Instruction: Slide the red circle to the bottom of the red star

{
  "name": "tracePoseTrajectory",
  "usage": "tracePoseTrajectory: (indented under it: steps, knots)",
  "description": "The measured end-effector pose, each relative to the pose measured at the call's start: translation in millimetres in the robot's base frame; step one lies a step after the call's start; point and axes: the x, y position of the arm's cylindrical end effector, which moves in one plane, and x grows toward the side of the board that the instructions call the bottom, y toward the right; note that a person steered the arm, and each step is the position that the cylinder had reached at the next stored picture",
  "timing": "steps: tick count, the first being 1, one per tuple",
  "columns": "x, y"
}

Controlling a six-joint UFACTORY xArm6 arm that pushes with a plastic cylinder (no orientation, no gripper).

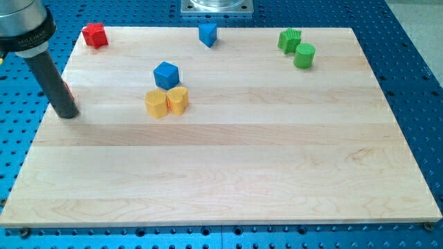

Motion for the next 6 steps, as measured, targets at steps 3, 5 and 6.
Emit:
tracePoseTrajectory:
  steps: [3, 5, 6]
  knots:
    - [-97.4, 6.5]
    - [-104.8, 11.3]
    - [-124.9, 11.4]
